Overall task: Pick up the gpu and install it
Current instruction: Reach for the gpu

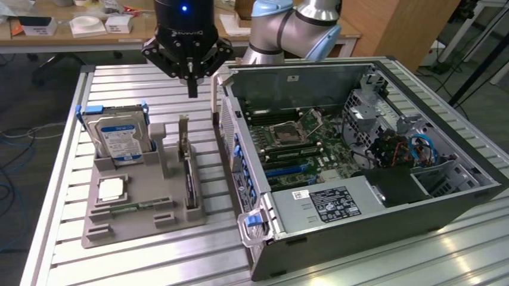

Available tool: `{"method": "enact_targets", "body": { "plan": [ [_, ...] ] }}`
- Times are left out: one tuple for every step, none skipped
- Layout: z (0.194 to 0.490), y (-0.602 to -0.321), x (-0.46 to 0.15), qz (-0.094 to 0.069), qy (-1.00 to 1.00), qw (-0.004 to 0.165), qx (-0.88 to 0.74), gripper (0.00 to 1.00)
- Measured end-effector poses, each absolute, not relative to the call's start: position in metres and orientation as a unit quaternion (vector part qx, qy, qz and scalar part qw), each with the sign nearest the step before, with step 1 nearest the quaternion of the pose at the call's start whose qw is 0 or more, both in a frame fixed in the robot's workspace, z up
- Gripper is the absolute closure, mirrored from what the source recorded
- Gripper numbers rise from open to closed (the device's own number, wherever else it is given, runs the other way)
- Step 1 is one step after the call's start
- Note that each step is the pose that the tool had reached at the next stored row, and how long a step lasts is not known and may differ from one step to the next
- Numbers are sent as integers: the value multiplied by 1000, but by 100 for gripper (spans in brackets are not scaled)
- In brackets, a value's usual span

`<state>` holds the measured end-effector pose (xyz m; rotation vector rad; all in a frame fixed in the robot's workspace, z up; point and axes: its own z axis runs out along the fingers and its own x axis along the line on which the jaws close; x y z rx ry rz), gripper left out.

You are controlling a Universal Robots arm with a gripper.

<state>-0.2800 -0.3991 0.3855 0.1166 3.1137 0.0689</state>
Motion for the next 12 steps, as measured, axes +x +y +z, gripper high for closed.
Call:
{"method": "enact_targets", "body": {
  "plan": [
    [385, -399, -281, 22, 999, 13, 37, 89],
    [385, -399, -282, 22, 999, 12, 37, 89],
    [385, -399, -283, 22, 999, 12, 37, 89],
    [385, -399, -284, 22, 999, 12, 37, 89],
    [385, -399, -286, 22, 999, 12, 37, 89],
    [385, -399, -287, 22, 999, 13, 37, 89],
    [385, -399, -288, 22, 999, 12, 37, 89],
    [385, -399, -289, 22, 999, 12, 37, 89],
    [385, -399, -290, 22, 999, 12, 37, 89],
    [385, -399, -291, 22, 999, 12, 37, 89],
    [385, -399, -292, 22, 999, 12, 37, 89],
    [385, -399, -293, 22, 999, 12, 37, 89]
  ]
}}
